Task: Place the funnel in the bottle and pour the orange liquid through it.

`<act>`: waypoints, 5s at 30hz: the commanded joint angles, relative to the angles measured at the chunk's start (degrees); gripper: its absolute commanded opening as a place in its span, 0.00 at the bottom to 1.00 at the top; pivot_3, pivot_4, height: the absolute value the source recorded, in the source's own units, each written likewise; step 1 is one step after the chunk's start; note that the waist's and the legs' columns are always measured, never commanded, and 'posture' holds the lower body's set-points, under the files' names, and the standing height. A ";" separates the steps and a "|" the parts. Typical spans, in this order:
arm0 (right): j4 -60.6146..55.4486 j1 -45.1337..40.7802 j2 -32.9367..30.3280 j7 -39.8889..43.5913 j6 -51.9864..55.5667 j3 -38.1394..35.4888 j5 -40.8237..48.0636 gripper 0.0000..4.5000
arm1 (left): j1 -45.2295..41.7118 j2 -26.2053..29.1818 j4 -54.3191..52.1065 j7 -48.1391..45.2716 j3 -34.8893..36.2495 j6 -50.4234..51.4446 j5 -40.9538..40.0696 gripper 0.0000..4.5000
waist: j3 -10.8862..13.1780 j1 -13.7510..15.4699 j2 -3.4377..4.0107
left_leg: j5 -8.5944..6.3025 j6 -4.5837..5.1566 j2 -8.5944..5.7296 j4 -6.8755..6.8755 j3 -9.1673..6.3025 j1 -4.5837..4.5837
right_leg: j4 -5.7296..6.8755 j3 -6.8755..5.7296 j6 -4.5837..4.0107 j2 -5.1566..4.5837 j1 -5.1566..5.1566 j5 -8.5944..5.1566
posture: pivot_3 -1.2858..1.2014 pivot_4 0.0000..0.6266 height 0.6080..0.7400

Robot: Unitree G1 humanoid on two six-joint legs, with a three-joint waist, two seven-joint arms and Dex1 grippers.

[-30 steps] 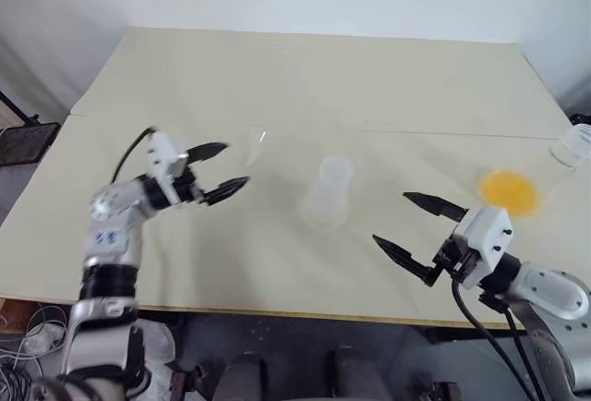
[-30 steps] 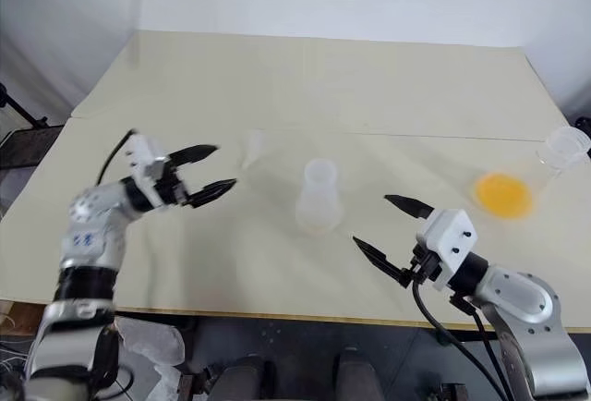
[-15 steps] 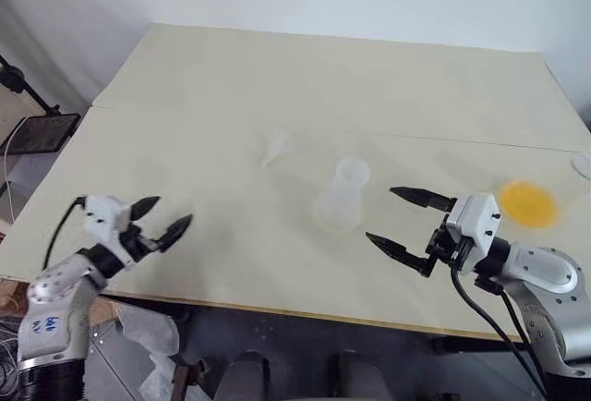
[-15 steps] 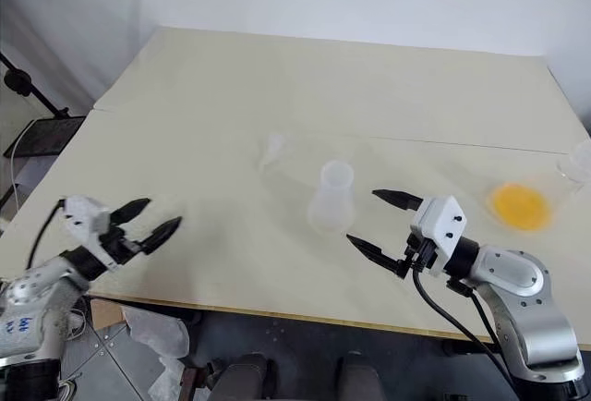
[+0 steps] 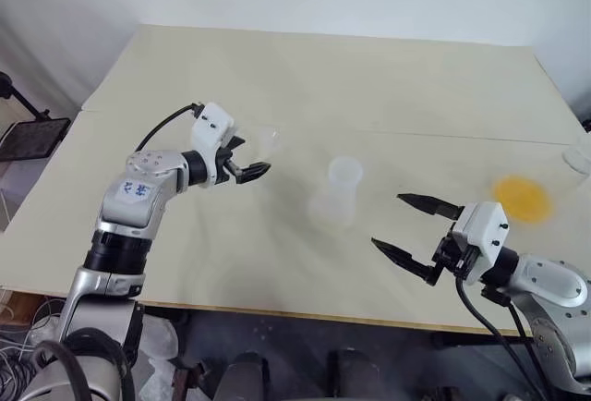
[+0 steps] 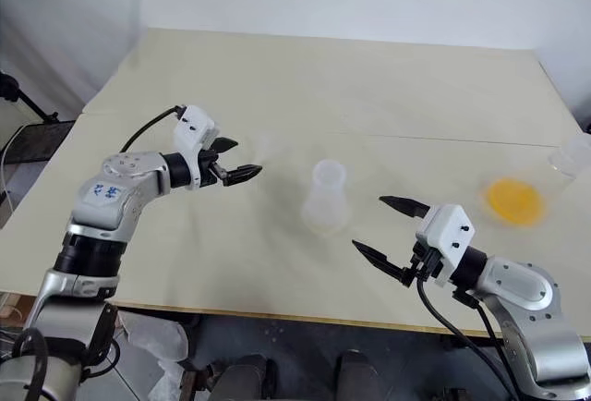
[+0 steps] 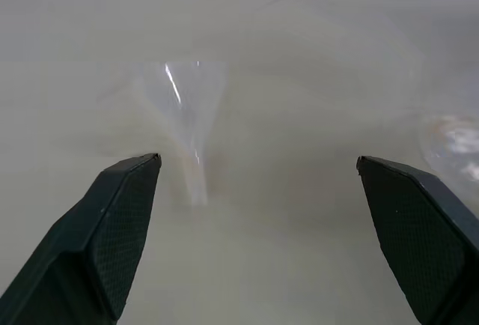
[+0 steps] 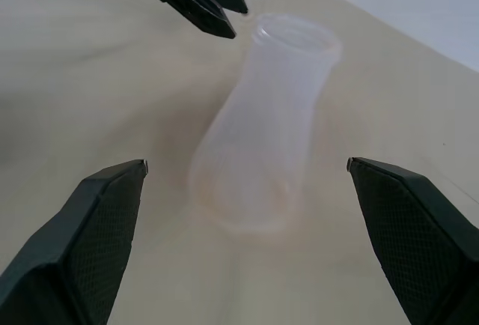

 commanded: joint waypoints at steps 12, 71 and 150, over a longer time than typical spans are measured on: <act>-4.45 2.08 0.55 -4.08 -0.20 -0.60 0.40 1.00 | -8.12 0.64 19.50 -7.03 0.77 -15.77 5.25 0.99 | 0.03 0.46 0.00 | 0.02 0.04 -0.12 0.10 -0.05 -0.02 | -0.05 -0.03 0.08 -0.08 0.09 0.04 | 0.52 0.24 1.00; -4.32 1.45 5.91 -8.75 -2.44 4.08 -4.40 1.00 | -22.25 -14.93 54.99 -18.61 5.95 -51.14 11.65 0.99 | 0.12 0.63 -0.16 | 0.09 0.17 -0.30 0.11 -0.03 -0.14 | 0.00 -0.64 0.31 -0.33 0.07 0.16 | 0.52 0.24 1.00; -9.86 6.72 10.79 -17.81 -3.95 4.36 -9.94 1.00 | -31.88 -32.10 65.88 10.81 12.59 -42.02 16.76 0.03 | 0.12 1.69 -0.15 | 0.10 0.16 -0.36 0.10 0.27 -0.14 | -0.01 -0.89 0.34 -0.38 0.09 0.18 | 0.52 0.24 1.00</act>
